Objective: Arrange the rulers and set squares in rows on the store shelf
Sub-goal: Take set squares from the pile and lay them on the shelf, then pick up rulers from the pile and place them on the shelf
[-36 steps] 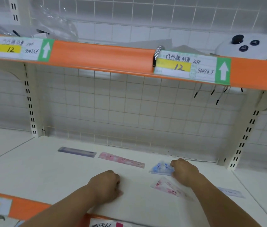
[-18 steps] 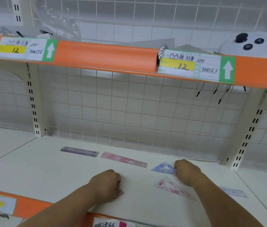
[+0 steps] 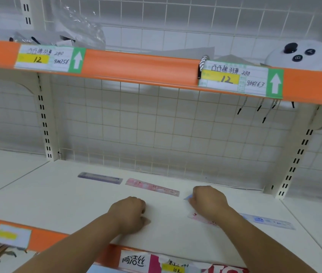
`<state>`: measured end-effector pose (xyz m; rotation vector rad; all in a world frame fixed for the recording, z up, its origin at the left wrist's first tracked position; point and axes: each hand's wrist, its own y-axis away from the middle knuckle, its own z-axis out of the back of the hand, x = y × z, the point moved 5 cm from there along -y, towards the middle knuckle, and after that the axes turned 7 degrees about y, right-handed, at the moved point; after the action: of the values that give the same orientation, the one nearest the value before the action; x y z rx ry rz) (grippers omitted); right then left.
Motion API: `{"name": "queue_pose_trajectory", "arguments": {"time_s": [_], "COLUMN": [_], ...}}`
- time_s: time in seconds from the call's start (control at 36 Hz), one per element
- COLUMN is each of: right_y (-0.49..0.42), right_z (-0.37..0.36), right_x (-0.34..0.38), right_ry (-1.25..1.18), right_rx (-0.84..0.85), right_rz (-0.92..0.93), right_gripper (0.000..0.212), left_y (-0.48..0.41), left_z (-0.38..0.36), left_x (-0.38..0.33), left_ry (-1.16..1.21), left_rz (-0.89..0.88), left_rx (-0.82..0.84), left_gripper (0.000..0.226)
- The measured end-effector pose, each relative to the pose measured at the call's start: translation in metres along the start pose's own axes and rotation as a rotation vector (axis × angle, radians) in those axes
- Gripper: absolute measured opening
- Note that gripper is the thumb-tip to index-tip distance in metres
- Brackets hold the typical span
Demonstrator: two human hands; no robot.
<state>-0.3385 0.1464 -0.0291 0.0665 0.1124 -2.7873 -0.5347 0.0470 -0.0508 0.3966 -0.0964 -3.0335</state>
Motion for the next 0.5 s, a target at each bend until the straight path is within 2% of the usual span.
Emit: {"name": "queue_pose_trajectory", "arguments": {"time_s": [0.11,0.19,0.31,0.44,0.5], "right_y": [0.015,0.024,0.035,0.042,0.045], "right_z": [0.005,0.007,0.008,0.010,0.011], "right_x": [0.035,0.058,0.087,0.125,0.141], "right_ry": [0.059,0.078,0.078,0.064,0.065], "right_rx": [-0.007,-0.010,-0.001,0.000,-0.016], "right_rz": [0.124,0.192,0.270,0.368,0.397], "right_gripper": [0.024,0.023,0.038,0.021,0.027], "left_y": [0.006,0.012,0.024,0.044,0.054], "left_z": [0.007,0.012,0.017,0.024,0.028], "left_x": [0.005,0.011,0.023,0.040,0.049], "left_ry": [0.005,0.017,0.018,0.029,0.036], "left_rz": [0.017,0.035,0.066,0.112,0.137], "left_rx": [-0.023,-0.029,-0.037,-0.058,-0.068], "left_gripper": [0.043,0.043,0.038,0.035,0.035]}}
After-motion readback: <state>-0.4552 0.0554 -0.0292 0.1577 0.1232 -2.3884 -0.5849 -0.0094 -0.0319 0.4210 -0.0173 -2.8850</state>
